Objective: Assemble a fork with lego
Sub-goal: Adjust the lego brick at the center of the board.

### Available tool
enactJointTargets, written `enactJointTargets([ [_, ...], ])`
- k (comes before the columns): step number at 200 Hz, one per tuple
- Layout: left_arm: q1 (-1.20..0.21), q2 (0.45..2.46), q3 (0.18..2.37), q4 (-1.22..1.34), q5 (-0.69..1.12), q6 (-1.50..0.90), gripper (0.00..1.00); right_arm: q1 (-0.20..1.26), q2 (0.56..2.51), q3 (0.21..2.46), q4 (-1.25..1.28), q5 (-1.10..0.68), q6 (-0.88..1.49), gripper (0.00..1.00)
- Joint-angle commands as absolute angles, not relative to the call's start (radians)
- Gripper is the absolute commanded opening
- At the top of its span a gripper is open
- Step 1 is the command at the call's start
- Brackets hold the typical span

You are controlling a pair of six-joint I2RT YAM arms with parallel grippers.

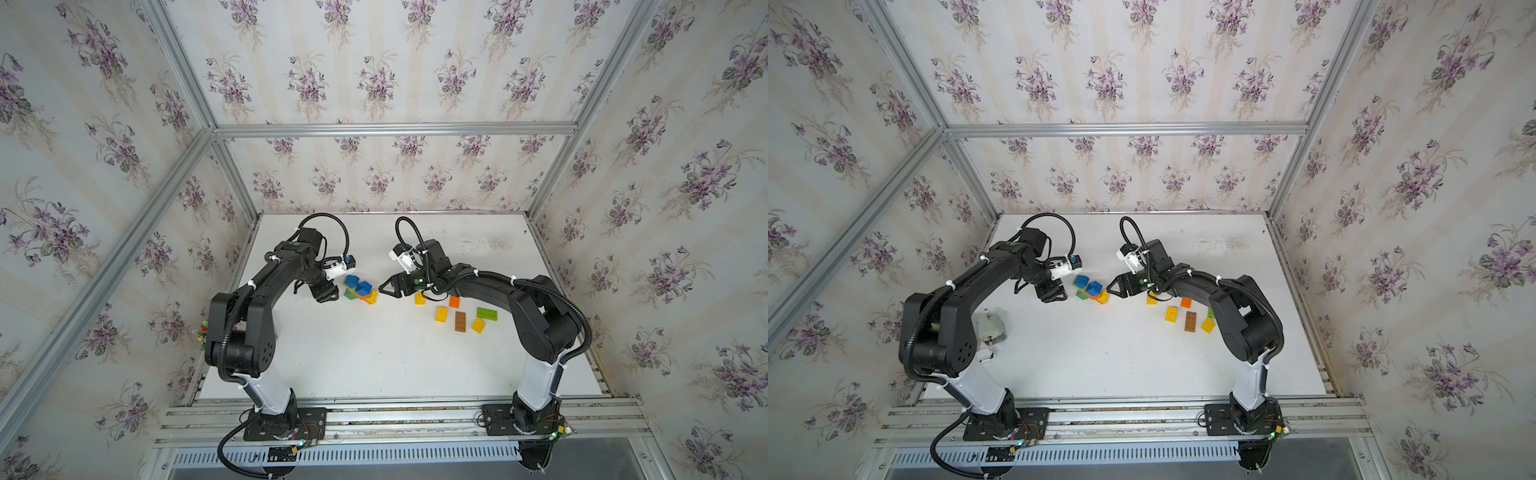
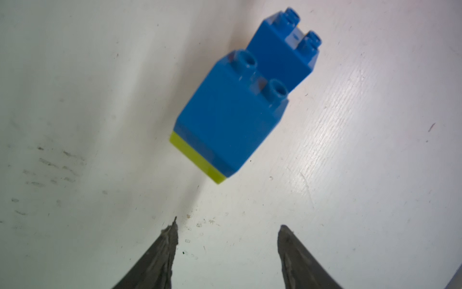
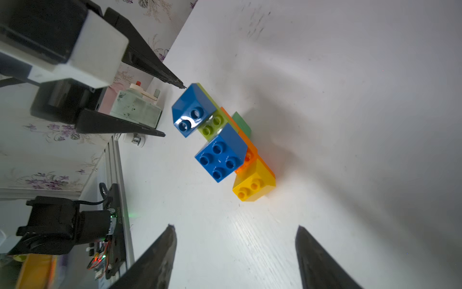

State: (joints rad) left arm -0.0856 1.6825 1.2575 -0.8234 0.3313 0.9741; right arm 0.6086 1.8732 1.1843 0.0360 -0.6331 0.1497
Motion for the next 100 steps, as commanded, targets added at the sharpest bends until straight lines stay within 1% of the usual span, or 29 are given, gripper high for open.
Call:
enactJointTargets([
  [1,-0.074,1.630,1.223,-0.727,0.312,0.854,0.67,0.617,1.853,1.172,0.138,-0.598,-0.013,0.73],
  [29,-0.024,1.542,1.175,-0.665,0.320,0.690,0.70,0.659,1.815,1.122,0.216,-0.592,-0.148,0.74],
  [47,0.008,1.455,1.121,-0.584,0.353,0.586,0.80,0.678,1.827,1.130,0.212,-0.575,-0.202,0.75],
  [59,0.046,1.385,1.090,-0.519,0.432,0.485,0.89,0.693,1.840,1.145,0.203,-0.552,-0.231,0.76],
  [68,0.076,1.356,1.083,-0.492,0.461,0.404,0.93,0.704,1.850,1.158,0.197,-0.534,-0.251,0.77],
  [100,0.155,1.331,1.115,-0.527,0.582,0.261,0.96,0.727,1.898,1.223,0.150,-0.485,-0.278,0.78],
])
